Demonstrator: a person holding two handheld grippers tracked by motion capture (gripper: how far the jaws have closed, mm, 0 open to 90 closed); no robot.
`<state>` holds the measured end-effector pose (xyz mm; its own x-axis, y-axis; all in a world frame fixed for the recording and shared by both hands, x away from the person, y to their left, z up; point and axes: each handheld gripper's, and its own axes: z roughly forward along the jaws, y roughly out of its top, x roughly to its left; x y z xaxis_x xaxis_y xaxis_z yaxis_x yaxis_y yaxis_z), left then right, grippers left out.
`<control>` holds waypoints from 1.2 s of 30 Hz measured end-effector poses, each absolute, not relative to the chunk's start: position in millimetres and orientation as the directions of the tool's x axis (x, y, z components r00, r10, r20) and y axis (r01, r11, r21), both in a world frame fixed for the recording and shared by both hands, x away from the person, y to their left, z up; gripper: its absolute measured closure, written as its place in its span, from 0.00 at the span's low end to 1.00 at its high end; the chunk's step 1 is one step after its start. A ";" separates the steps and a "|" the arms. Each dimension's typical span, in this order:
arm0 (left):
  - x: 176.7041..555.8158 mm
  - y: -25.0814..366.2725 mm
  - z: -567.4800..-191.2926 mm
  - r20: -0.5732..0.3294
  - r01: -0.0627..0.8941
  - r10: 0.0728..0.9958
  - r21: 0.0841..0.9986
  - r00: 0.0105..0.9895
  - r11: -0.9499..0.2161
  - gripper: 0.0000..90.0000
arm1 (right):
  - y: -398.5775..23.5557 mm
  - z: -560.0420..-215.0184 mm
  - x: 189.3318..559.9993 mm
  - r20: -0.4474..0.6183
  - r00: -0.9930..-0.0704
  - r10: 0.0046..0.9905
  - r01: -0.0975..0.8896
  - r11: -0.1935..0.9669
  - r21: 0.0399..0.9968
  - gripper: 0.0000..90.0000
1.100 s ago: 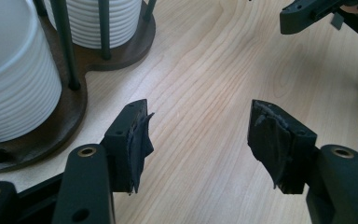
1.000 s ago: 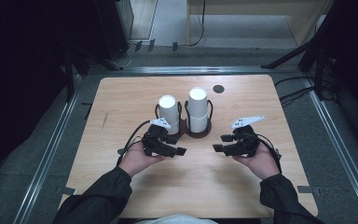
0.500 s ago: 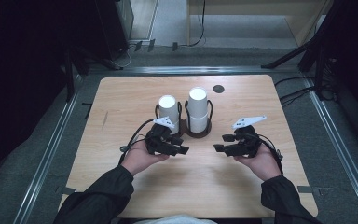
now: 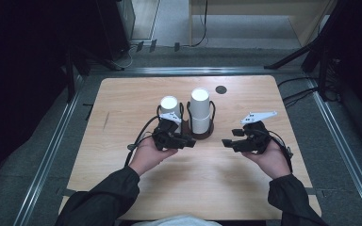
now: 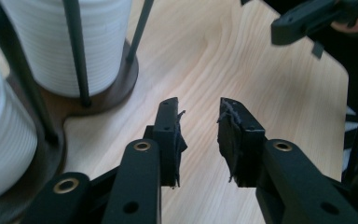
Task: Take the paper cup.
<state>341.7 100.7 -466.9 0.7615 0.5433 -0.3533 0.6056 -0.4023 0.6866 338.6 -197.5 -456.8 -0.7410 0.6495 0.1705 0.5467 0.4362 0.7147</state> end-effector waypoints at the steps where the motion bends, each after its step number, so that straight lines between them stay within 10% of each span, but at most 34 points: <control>1: 342.1 99.1 -466.1 -0.352 0.603 0.541 0.690 0.764 -0.402 0.77 | -197.5 -455.6 340.0 0.167 -0.741 0.651 0.546 0.438 0.714 0.42; 36: 376.3 72.6 -466.5 -0.369 0.662 0.660 0.701 0.654 -0.264 0.99 | -160.0 -378.2 402.3 0.100 -0.779 0.619 0.463 0.460 0.758 0.36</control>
